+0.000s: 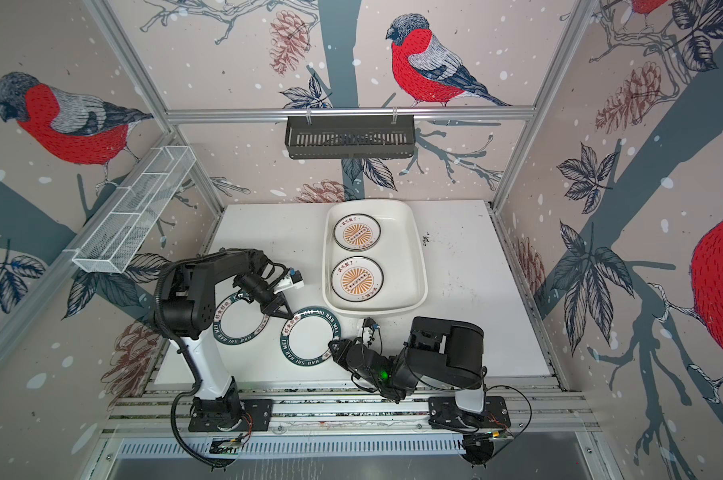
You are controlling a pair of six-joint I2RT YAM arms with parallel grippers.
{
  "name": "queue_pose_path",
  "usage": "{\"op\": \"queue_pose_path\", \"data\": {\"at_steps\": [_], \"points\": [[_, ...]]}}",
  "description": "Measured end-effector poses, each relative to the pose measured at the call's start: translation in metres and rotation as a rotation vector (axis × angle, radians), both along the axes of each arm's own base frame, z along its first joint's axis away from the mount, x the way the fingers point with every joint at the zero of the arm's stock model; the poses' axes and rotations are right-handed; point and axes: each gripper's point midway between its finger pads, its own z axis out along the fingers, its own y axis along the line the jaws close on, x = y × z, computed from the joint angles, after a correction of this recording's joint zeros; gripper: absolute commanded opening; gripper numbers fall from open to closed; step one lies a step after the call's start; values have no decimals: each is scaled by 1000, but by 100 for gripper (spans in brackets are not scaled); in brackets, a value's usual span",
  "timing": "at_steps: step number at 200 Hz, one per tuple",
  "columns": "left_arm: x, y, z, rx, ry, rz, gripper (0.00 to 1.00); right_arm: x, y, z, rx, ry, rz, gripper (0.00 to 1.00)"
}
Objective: Place the plates into the plastic bin on the countertop
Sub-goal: 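Move the right gripper to the green-rimmed plate's far edge and grip it, then lift the green-rimmed plate with the right gripper while the left gripper releases and withdraws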
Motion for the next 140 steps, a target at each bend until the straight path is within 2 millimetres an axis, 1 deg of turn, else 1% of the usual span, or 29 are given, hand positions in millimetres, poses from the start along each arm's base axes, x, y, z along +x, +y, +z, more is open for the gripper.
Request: {"op": "queue_pose_path", "data": {"at_steps": [39,53,74,93,111,140], "points": [[-3,0,-1,-3,1,-6,20,2,-2,-2,15,13,-14,9],[-3,0,2,-7,-7,-5,22,2,-2,-1,19,12,-15,6],[-1,-2,8,-21,-22,0,25,3,-3,-1,23,14,-18,4],[4,-2,15,-28,-46,7,31,3,-4,-1,26,13,-18,3],[9,1,23,-37,-60,26,39,3,-5,0,36,11,-18,3],[23,14,34,-50,-75,84,41,3,-4,3,64,3,-17,2]]}}
